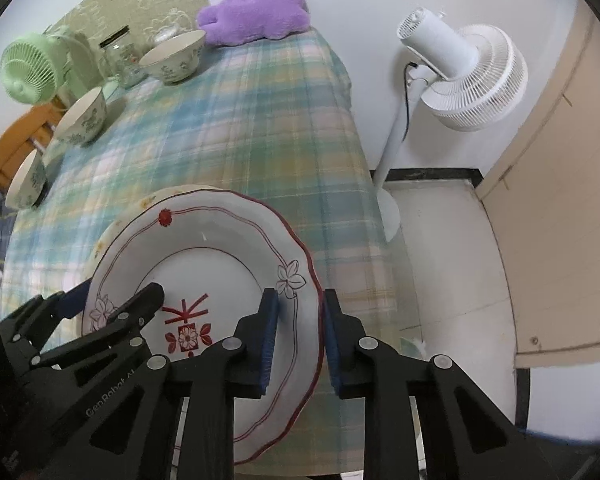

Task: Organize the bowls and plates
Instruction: 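Lift the red-rimmed plate with both tools and carry it over the yellow-flower plates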

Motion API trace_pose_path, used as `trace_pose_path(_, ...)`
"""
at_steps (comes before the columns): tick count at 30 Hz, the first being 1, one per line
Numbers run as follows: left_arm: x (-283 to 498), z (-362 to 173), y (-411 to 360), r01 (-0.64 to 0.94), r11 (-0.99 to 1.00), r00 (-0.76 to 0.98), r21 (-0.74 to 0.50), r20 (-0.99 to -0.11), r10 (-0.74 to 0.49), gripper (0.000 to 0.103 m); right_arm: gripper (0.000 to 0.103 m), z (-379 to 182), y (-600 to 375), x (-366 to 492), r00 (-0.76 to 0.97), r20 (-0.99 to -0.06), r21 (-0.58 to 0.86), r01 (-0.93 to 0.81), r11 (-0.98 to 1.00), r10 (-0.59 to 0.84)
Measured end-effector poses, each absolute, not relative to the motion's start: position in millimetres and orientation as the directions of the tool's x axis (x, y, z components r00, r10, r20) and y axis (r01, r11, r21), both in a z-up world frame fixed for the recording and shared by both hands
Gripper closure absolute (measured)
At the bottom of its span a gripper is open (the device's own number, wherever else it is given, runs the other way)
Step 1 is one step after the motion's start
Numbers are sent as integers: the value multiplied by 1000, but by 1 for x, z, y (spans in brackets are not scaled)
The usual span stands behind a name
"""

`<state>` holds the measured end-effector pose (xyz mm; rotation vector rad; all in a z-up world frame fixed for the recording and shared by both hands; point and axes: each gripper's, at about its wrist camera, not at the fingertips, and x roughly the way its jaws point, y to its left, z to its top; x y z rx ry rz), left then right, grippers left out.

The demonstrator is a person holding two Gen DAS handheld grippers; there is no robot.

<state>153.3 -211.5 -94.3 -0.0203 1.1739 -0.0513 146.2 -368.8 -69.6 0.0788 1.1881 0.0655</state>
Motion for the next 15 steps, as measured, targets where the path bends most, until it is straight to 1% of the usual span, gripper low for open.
trace_pose_path(3,152,-91,-210,20,999,392,-29,-919,-34,41,79,-68,-366,147,371,-925,81,-26,996,85)
trace_pose_path(7,150,-88,-207,8,1000,402,5,-915,1,41,79,-69,-363,151,365,-925,98,-46,994,108)
trace_pose_path(15,151,-91,-206,-35,995,413,99,-905,104,41,78,-80,-353,158,334,-932,124,-63,990,138)
